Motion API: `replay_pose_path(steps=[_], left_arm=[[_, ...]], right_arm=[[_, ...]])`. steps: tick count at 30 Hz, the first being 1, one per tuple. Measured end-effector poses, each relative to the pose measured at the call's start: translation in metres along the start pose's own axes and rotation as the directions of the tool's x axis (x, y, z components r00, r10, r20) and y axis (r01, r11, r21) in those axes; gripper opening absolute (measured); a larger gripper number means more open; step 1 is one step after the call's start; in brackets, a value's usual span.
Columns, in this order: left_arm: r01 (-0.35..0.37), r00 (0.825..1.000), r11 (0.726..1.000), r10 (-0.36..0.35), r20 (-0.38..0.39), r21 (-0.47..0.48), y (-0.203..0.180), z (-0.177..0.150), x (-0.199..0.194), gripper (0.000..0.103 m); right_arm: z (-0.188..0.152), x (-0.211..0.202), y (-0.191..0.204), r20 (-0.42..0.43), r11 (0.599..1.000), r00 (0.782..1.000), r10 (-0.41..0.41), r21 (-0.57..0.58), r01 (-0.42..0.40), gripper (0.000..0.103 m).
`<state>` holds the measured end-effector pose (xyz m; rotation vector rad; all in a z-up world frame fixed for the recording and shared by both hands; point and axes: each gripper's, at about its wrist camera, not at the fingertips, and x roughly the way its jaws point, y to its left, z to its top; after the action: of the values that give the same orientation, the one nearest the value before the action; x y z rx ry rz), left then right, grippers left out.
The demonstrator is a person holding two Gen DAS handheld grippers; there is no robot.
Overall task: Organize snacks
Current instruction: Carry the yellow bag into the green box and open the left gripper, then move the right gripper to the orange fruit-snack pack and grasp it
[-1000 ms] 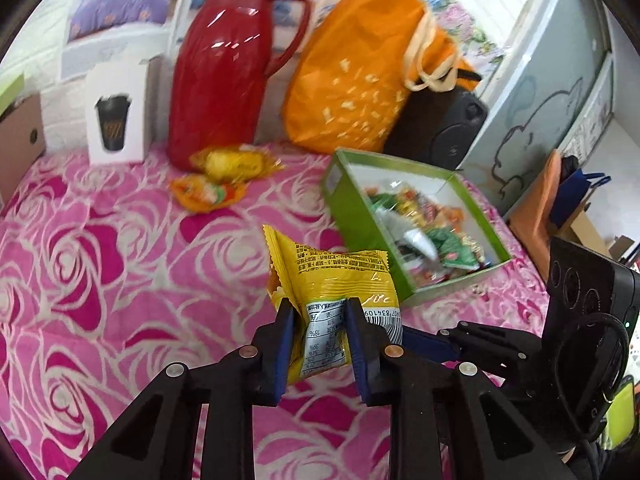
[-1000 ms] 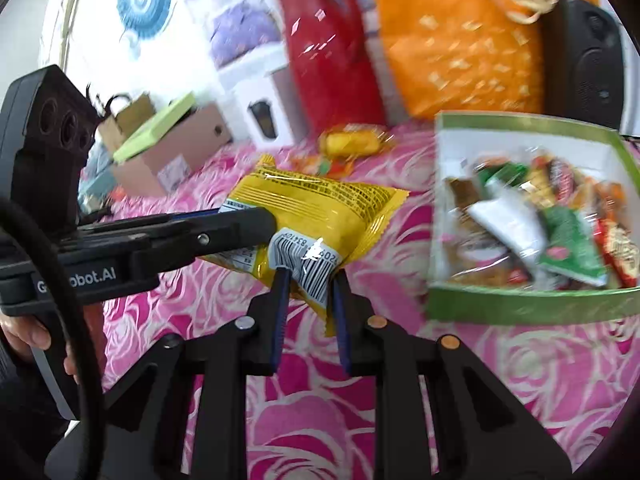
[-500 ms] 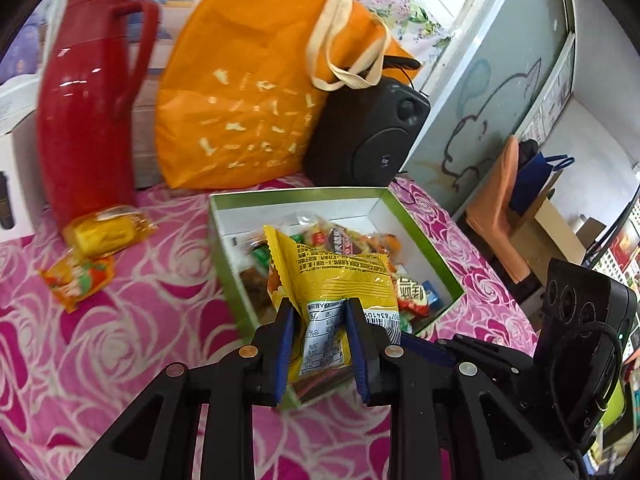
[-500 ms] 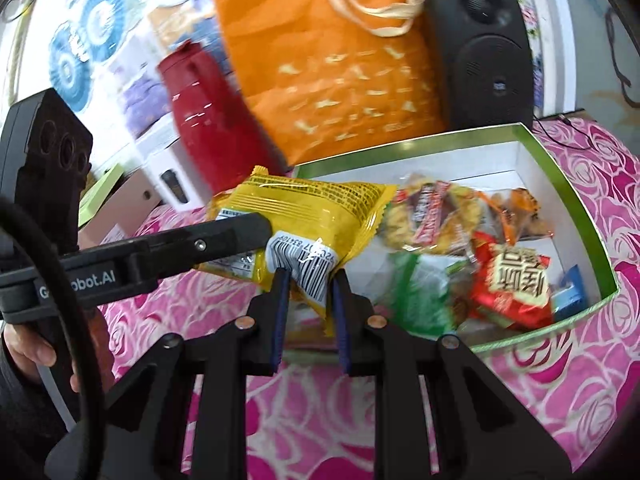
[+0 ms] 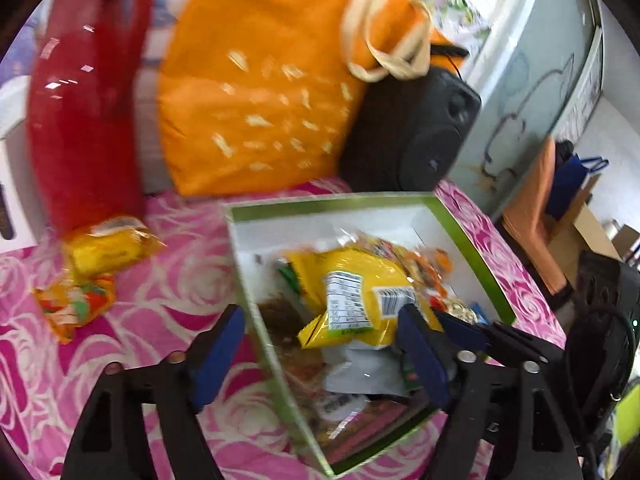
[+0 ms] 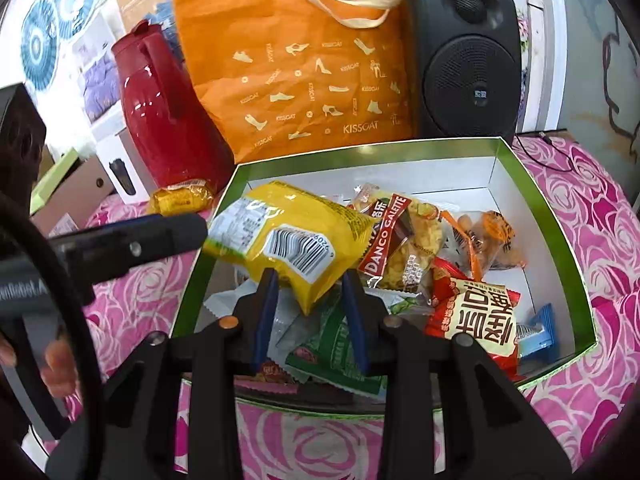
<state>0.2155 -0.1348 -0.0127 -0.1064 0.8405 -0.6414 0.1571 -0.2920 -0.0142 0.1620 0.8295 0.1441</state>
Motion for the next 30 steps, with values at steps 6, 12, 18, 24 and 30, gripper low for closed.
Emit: replay_pose_path(steps=[6,12,18,24,30], left_arm=[[-0.021,1.000,0.999,0.021,0.004,-0.036,0.013,-0.002,-0.008,0.084],[-0.060,0.998,0.998,0.061,0.013,-0.021,0.017,-0.011,-0.021,0.084],[-0.209,0.977,0.978,0.209,0.052,0.003,0.021,-0.026,-0.050,0.091],[-0.240,0.966,0.970,0.242,0.087,-0.035,0.036,-0.051,-0.084,0.091],[-0.316,0.941,0.948,0.319,0.113,-0.041,0.055,-0.063,-0.113,0.091]], right_arm=[[0.010,0.026,0.007,-0.027,0.999,0.999,-0.029,-0.014,0.029,0.027],[0.004,0.009,0.015,0.014,0.999,1.000,-0.004,-0.035,0.004,0.065],[-0.005,-0.019,0.036,0.048,0.996,0.997,0.059,-0.067,-0.056,0.077],[-0.011,-0.026,0.064,0.038,0.989,0.993,0.114,-0.099,-0.109,0.077],[-0.015,-0.026,0.094,0.011,0.973,0.984,0.179,-0.149,-0.176,0.077]])
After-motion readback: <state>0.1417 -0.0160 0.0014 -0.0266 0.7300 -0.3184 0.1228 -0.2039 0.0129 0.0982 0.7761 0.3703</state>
